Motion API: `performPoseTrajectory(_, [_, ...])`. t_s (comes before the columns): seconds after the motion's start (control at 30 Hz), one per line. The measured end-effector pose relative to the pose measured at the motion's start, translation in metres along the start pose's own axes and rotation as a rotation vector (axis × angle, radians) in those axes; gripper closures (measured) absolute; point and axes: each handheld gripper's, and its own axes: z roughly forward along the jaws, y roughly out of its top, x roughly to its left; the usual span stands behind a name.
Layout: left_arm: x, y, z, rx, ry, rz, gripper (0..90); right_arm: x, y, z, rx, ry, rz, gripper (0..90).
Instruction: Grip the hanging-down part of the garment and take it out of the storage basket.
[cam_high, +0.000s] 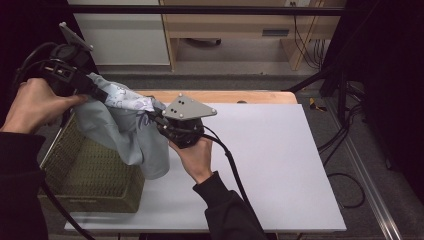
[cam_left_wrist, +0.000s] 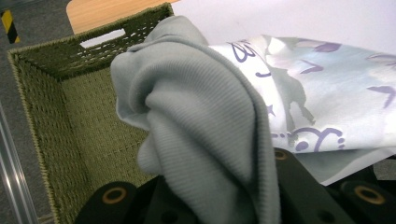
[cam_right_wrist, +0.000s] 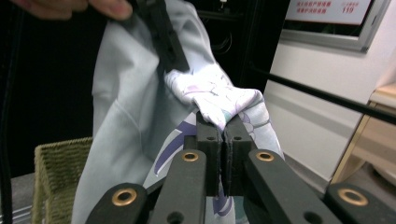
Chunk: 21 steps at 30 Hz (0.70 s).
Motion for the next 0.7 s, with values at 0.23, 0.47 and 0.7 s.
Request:
performPoseTrajectory(0.23, [-0.005,0.001,0.005,0.008,-0.005,0.011,81.0,-0.007,-0.031,0.001,0.051,0.006,0.037,87.8])
performPoseTrajectory(0.47, [-0.014,0.002,0.010,0.020,0.001,0.037,81.1,-0.007,-0.070,0.005,0.113,0.022,0.074,85.2])
performPoseTrajectory(0.7, [-0.018,0.003,0.014,0.027,0.002,0.042,81.1,-0.005,-0.102,0.007,0.138,0.036,0.131,63.6])
